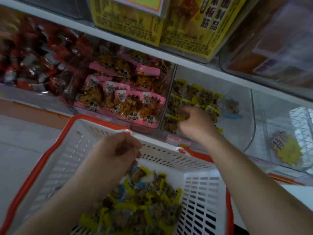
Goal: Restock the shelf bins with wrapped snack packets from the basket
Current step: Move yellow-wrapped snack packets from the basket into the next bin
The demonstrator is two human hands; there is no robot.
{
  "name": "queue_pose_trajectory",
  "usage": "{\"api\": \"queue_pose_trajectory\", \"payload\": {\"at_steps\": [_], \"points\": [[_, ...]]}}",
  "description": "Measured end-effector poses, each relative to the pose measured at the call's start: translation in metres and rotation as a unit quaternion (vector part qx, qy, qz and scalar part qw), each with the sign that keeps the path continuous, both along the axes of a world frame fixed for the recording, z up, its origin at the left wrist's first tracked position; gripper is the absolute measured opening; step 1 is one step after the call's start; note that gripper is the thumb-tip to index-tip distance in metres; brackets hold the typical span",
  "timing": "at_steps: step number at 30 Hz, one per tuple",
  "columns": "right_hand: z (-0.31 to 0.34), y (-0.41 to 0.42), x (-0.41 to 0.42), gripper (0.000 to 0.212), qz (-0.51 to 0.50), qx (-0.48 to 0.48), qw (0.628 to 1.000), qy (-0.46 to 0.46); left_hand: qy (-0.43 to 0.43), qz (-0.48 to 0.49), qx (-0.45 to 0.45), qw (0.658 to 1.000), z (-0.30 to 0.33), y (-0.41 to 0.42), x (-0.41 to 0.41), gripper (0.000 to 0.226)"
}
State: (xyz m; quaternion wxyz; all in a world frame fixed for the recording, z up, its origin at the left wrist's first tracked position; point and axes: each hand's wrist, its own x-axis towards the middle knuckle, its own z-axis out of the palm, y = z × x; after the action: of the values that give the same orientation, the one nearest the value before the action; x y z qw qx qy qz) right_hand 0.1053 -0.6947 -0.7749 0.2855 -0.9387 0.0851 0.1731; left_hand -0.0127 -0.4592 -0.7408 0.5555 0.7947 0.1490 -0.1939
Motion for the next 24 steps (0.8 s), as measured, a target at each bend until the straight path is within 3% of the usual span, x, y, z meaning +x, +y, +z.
{"api": "queue_pose_trajectory", "payload": {"at_steps": [2,5,7,9,12,14,16,18,21,24], "points": [[0.016,0.002,-0.006,0.026,-0.01,-0.004,0.998,-0.07,-0.038,0.015,0.066,0.997,0.003,0.013,0.005,0.023],[0.042,0.014,-0.038,0.015,0.014,0.106,0.981,-0.159,-0.099,0.065,0.15,0.982,0.01,0.038,0.005,0.016],[0.056,0.032,-0.07,0.017,0.091,0.184,0.969,-0.135,-0.121,0.09,0.207,0.967,0.012,0.055,0.002,0.014],[0.053,0.057,-0.096,0.016,0.167,0.192,0.967,-0.031,-0.129,0.1,0.251,0.954,0.011,0.07,-0.002,0.022],[0.002,0.093,-0.116,0.008,0.295,0.027,0.948,0.12,-0.093,0.066,0.306,0.945,0.002,0.086,-0.009,0.047],[-0.051,0.107,-0.125,0.039,0.307,-0.085,0.931,0.179,-0.019,0.037,0.303,0.952,-0.004,0.091,-0.014,0.057],[-0.095,0.113,-0.133,0.073,0.25,-0.152,0.938,0.185,0.042,0.019,0.286,0.957,-0.007,0.092,-0.018,0.055],[-0.129,0.116,-0.141,0.087,0.212,-0.214,0.94,0.162,0.06,0.009,0.277,0.959,-0.008,0.093,-0.02,0.052],[-0.155,0.125,-0.155,0.066,0.178,-0.272,0.938,0.117,0.068,0.019,0.254,0.965,-0.008,0.096,-0.017,0.051],[-0.161,0.129,-0.162,0.047,0.183,-0.24,0.949,0.085,0.082,0.024,0.271,0.959,-0.009,0.097,-0.015,0.055]]}}
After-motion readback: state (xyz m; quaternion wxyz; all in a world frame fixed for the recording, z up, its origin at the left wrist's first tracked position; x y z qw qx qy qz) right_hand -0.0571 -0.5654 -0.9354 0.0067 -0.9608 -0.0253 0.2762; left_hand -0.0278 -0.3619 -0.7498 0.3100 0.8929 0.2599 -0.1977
